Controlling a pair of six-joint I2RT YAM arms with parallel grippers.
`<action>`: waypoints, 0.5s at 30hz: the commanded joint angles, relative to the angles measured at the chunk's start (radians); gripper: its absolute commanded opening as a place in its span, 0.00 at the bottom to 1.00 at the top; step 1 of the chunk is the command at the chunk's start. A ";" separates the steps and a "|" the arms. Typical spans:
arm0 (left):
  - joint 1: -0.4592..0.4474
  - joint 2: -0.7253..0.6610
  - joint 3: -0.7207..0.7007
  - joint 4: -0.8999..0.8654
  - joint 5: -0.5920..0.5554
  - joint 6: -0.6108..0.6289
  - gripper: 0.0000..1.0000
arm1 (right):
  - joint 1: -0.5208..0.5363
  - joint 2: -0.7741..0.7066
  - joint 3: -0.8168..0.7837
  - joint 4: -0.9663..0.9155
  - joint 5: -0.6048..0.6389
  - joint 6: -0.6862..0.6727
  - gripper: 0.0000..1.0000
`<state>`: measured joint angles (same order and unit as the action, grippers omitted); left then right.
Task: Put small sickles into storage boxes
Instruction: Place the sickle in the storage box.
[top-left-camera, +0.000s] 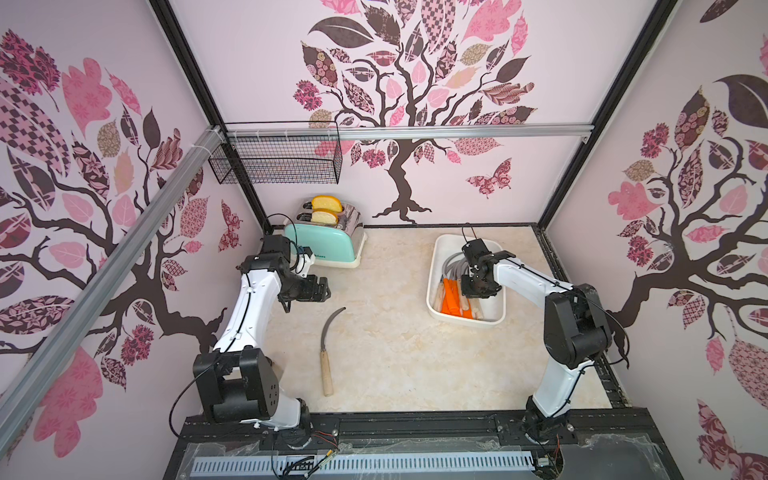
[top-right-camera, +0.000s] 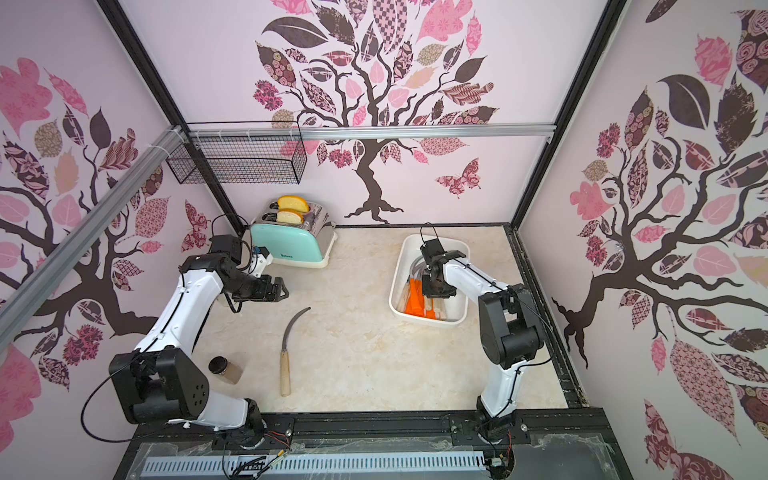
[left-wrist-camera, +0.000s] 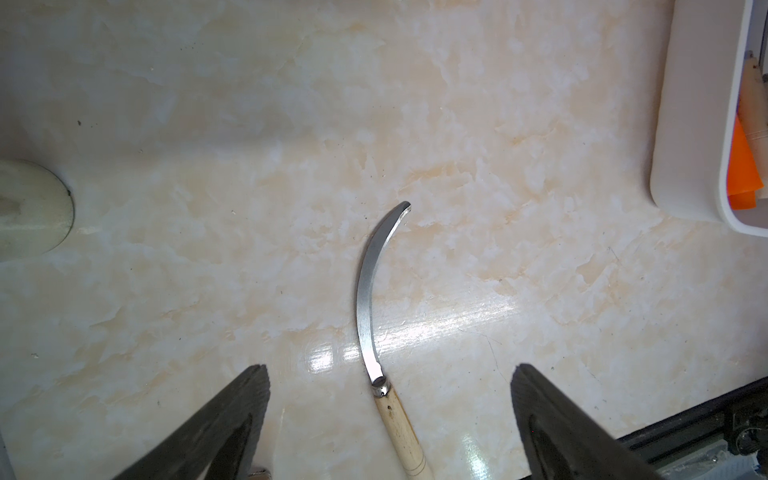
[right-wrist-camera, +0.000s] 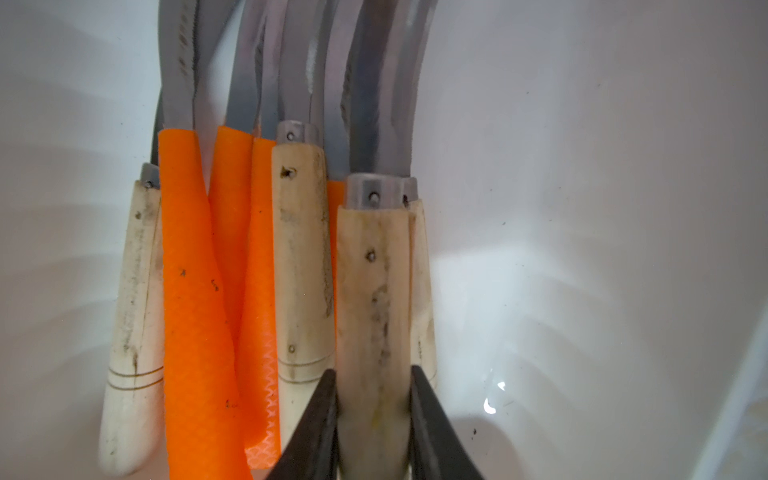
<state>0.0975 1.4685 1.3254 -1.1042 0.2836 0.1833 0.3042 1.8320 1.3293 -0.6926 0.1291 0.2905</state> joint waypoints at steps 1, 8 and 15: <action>-0.002 -0.020 -0.011 -0.005 -0.006 0.009 0.95 | -0.008 0.012 -0.002 0.004 0.026 -0.005 0.08; -0.002 -0.013 -0.023 0.001 -0.004 0.003 0.96 | -0.008 0.025 -0.026 0.014 0.040 -0.005 0.11; -0.004 -0.012 -0.027 0.002 -0.004 0.006 0.96 | -0.009 0.035 -0.037 0.022 0.048 -0.007 0.13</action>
<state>0.0975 1.4677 1.3071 -1.1030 0.2768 0.1833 0.3042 1.8656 1.2984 -0.6685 0.1543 0.2871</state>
